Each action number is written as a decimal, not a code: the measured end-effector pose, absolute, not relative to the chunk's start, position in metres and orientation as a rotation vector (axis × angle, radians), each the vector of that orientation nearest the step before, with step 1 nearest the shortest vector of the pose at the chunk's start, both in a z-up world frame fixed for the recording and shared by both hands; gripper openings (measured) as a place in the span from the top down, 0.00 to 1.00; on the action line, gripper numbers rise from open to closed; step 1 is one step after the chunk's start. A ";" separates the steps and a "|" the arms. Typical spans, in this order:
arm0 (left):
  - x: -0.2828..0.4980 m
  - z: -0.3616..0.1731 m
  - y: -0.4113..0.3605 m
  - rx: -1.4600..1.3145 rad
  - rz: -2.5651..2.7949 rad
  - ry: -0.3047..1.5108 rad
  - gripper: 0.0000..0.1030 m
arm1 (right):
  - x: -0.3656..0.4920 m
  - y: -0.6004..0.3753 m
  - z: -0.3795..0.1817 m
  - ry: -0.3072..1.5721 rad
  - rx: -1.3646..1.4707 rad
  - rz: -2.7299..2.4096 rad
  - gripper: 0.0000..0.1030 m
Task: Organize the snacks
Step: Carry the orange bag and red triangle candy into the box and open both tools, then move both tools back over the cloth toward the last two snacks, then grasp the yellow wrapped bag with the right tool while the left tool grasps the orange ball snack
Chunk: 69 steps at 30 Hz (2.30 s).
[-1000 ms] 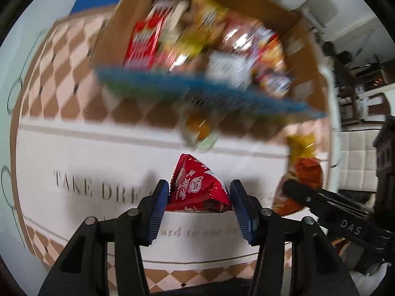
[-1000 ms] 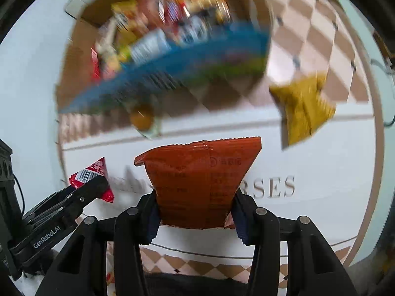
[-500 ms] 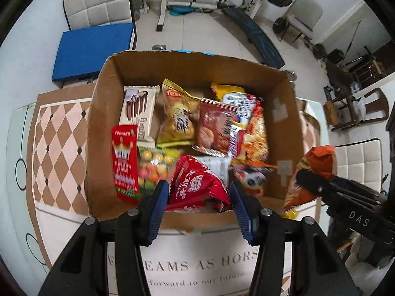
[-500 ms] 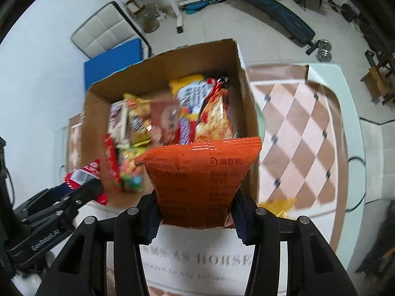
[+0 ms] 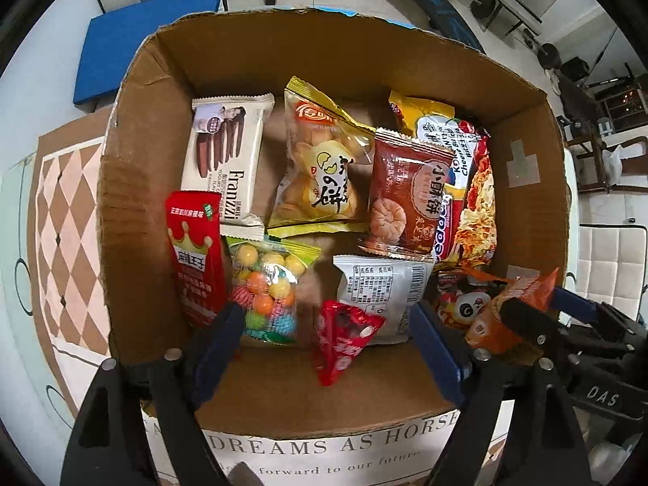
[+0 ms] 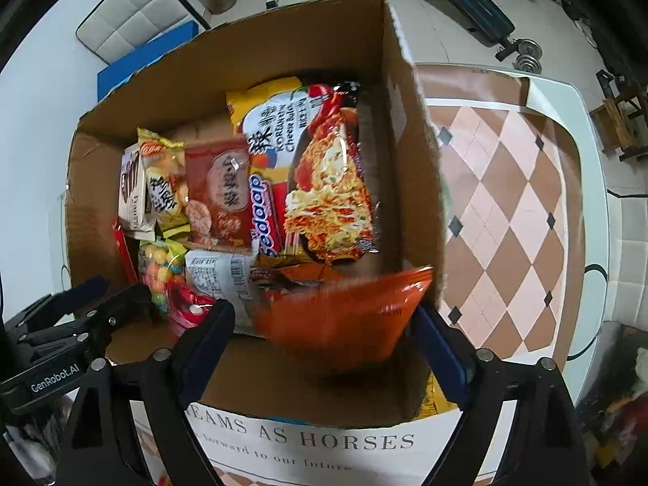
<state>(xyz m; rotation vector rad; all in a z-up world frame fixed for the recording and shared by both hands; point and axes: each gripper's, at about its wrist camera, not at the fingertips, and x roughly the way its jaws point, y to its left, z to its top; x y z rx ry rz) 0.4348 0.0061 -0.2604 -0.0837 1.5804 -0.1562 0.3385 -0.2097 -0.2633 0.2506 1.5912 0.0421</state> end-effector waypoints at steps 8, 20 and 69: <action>0.428 -0.243 0.012 -0.100 -0.163 1.527 0.13 | 0.333 -0.204 -0.254 1.570 0.224 0.050 0.09; 0.387 -0.194 0.020 -0.051 -0.090 1.329 0.13 | 0.296 -0.187 -0.210 1.444 0.151 0.048 0.08; 0.325 -0.318 0.022 -0.154 -0.049 1.482 0.13 | 0.200 -0.295 -0.327 1.528 0.361 -0.202 0.05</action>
